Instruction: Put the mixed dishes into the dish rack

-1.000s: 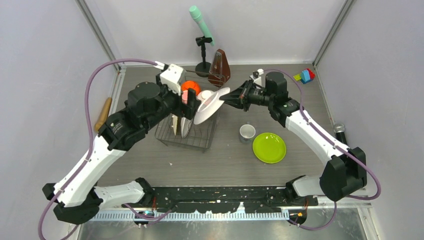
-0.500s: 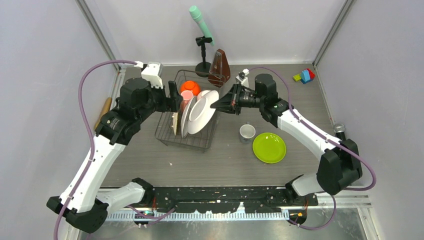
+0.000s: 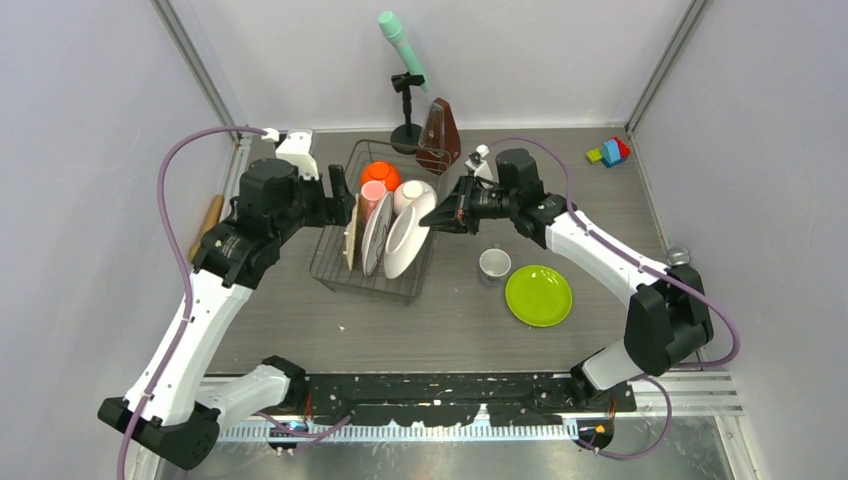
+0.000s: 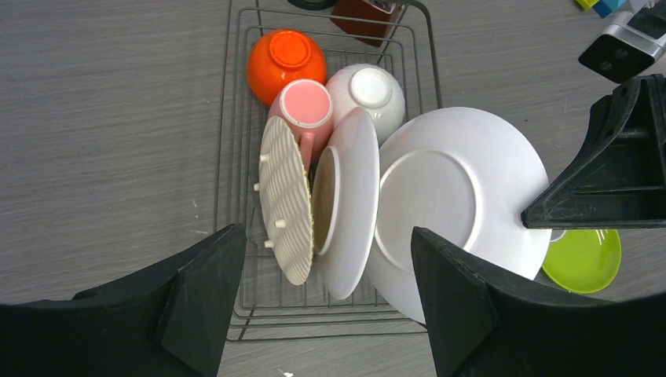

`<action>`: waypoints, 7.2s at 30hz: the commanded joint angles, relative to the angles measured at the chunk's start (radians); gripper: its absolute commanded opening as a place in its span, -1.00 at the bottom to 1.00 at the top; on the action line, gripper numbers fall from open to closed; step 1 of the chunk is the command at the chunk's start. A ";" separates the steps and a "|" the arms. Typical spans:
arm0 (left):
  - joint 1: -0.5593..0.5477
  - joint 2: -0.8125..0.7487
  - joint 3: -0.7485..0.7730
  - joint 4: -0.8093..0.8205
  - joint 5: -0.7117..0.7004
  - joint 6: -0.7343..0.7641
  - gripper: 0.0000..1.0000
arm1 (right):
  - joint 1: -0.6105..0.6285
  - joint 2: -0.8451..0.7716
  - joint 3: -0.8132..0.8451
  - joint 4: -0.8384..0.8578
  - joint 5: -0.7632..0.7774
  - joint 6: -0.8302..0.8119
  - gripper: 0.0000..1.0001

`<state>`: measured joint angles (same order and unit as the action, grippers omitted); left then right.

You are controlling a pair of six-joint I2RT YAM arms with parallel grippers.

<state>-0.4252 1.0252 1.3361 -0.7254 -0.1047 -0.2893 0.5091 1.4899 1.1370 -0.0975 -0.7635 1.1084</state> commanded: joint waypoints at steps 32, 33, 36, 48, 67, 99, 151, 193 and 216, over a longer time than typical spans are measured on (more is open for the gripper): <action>0.008 -0.002 -0.086 0.080 -0.023 -0.060 0.54 | 0.141 0.265 0.436 -0.311 0.292 -0.242 -0.98; 0.008 -0.002 -0.085 0.078 -0.023 -0.059 0.54 | 0.148 0.267 0.466 -0.349 0.299 -0.265 -0.99; 0.008 -0.002 -0.081 0.077 -0.023 -0.059 0.54 | 0.153 0.257 0.502 -0.394 0.322 -0.275 -0.99; 0.008 -0.002 -0.086 0.081 -0.026 -0.067 0.54 | 0.155 0.214 0.414 -0.211 0.476 0.053 -0.99; 0.008 -0.024 -0.104 0.076 -0.055 -0.111 0.54 | 0.218 0.318 0.635 -0.446 0.684 -0.016 -0.99; 0.009 -0.040 -0.122 0.067 0.022 -0.079 0.55 | 0.221 0.234 0.611 -0.391 0.679 -0.109 0.61; 0.008 0.063 -0.132 0.191 0.472 -0.270 0.72 | -0.015 -0.129 0.002 -0.654 0.817 -0.453 -0.99; 0.132 0.182 -0.232 1.205 1.018 -1.053 0.79 | -0.052 -0.147 -0.113 0.908 -0.019 0.301 -0.99; 0.128 0.176 -0.237 1.172 1.094 -1.011 -0.31 | -0.028 -0.085 -0.085 0.903 0.004 0.299 -0.97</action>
<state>-0.2920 1.2148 1.0756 0.4294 0.9363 -1.3312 0.4717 1.4097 0.9997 0.7429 -0.7727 1.4097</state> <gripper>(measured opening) 0.584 0.052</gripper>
